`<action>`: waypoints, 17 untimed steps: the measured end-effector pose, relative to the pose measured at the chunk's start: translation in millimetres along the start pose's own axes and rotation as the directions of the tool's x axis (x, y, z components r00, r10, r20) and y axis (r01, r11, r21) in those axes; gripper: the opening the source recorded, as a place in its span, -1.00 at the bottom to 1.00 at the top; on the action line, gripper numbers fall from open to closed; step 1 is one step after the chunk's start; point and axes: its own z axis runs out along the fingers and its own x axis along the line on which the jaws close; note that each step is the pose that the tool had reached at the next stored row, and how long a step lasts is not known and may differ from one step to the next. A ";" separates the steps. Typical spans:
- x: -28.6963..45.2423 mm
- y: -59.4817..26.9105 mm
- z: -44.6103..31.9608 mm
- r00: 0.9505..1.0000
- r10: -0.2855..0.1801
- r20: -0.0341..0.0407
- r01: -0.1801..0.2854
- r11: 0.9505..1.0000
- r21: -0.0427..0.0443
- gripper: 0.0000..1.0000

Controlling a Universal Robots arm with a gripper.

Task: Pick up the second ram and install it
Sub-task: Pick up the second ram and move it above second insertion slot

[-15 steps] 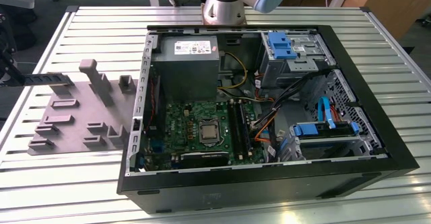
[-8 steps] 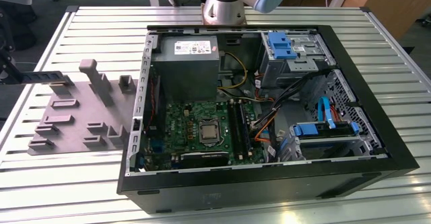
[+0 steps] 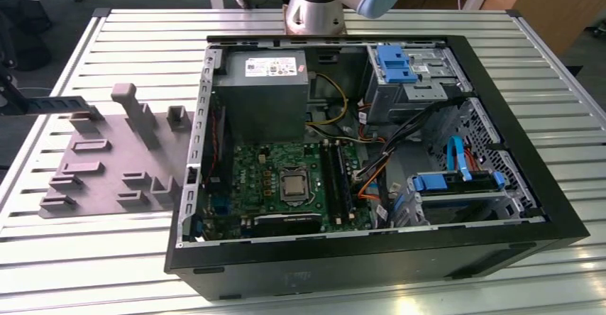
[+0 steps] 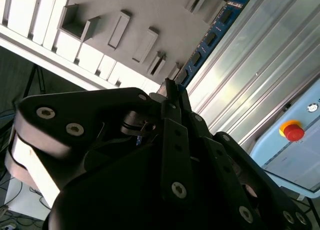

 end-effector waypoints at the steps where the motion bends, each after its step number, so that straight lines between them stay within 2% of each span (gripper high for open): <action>1: 0.0 0.0 -0.8 1.000 0.000 0.000 0.000 1.000 0.000 -0.72; 17: -1.1 0.6 -14.9 1.000 0.000 0.000 0.000 1.000 0.000 -0.72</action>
